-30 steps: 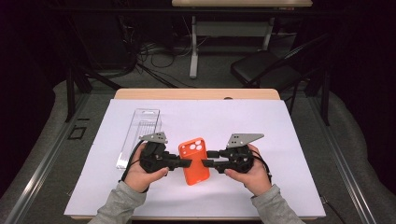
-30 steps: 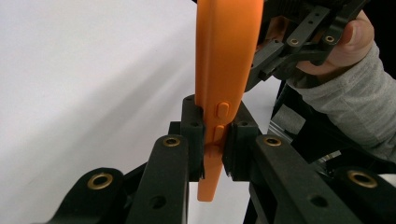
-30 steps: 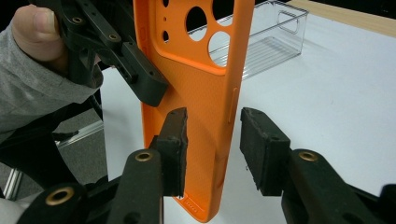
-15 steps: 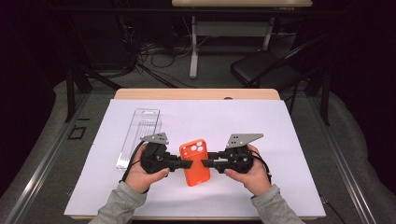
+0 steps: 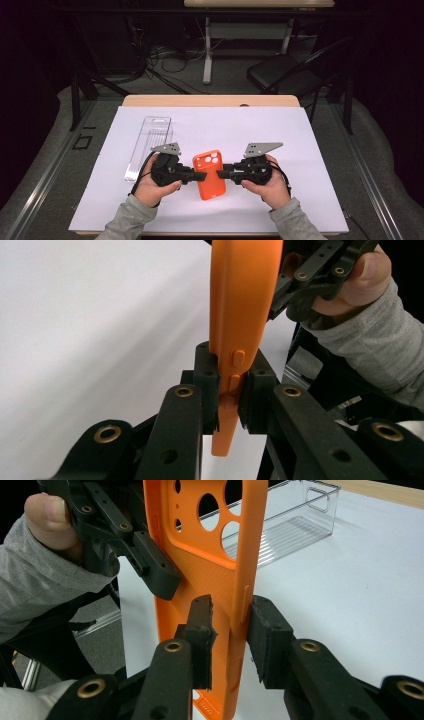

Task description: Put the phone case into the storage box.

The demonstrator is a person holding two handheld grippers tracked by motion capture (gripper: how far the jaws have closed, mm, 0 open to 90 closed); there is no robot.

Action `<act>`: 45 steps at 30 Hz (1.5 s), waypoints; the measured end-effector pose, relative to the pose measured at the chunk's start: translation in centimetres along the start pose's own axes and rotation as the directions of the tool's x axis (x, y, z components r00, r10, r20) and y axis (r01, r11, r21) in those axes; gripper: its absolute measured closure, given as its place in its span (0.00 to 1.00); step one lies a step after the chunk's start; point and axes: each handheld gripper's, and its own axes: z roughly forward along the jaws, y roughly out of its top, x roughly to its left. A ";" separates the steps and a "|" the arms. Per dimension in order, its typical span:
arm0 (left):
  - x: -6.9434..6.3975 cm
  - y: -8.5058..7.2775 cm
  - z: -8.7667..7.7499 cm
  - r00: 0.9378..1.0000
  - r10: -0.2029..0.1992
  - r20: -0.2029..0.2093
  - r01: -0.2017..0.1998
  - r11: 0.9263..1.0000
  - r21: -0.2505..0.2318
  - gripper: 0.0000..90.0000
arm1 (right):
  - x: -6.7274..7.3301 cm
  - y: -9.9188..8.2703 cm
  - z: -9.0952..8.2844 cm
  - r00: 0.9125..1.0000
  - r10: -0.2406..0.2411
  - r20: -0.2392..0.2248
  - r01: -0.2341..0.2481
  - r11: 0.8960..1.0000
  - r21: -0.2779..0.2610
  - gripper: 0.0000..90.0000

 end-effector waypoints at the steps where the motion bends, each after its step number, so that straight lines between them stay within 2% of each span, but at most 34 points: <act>1: 0.0 0.0 0.0 1.000 -0.001 0.000 0.001 1.000 0.000 0.90 | 0.0 0.0 0.0 1.000 0.000 0.000 0.000 1.000 0.000 0.81; 21: 0.0 0.0 0.0 1.000 0.006 0.006 -0.006 1.000 0.008 0.90 | -0.3 -0.1 -0.1 1.000 0.012 -0.002 -0.012 1.000 0.003 0.89; 37: 0.2 0.0 0.0 1.000 0.005 0.001 -0.005 1.000 0.009 0.90 | -0.4 -0.2 0.0 0.999 0.037 -0.009 -0.037 0.999 0.002 0.91; 45: 0.2 -0.1 0.1 1.000 0.004 0.006 -0.004 1.000 0.009 0.90 | -0.4 -0.2 -0.1 0.999 0.029 -0.014 -0.029 1.000 0.002 0.91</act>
